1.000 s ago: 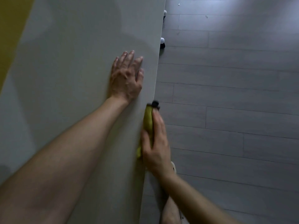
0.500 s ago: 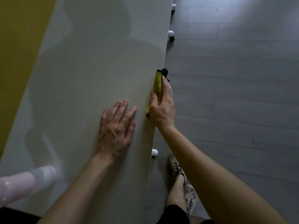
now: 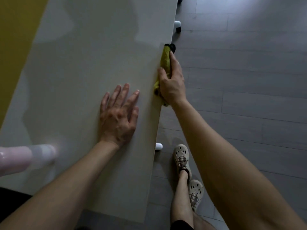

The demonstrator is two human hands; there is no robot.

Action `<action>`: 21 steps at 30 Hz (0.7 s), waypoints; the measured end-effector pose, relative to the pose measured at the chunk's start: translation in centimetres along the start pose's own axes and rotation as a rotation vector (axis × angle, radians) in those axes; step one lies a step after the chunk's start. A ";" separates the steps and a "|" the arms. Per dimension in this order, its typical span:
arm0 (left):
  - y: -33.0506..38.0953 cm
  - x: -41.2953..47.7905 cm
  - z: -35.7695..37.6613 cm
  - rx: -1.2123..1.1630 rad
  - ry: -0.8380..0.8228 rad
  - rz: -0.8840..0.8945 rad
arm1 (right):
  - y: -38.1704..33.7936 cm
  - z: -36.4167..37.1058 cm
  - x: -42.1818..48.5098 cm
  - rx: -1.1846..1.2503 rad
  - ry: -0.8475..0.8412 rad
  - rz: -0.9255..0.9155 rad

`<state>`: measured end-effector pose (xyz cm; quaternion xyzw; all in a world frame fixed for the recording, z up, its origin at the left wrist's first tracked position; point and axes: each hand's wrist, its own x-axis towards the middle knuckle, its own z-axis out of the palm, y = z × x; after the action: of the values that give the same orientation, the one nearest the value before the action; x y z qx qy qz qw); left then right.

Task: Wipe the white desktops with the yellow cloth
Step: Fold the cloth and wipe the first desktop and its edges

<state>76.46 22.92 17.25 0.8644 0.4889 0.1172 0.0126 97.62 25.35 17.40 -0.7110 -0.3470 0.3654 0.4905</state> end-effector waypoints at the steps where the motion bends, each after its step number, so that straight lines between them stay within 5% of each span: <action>1: 0.0 0.0 0.0 -0.002 0.002 -0.002 | 0.2 0.2 -1.4 0.008 0.011 -0.006; 8: 0.1 -0.2 0.0 -0.012 0.011 -0.008 | 3.2 -0.1 -23.7 -0.055 -0.076 -0.075; 16: 0.1 -0.2 0.1 -0.001 0.022 0.000 | 0.2 0.3 -4.9 -0.019 0.022 -0.024; 21: 0.1 -0.3 0.2 0.010 0.018 -0.006 | 1.6 0.8 -10.8 -0.002 0.025 -0.026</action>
<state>76.48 22.66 17.02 0.8618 0.4922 0.1224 0.0045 91.82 16.08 17.64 -0.7114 -0.3506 0.3498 0.4986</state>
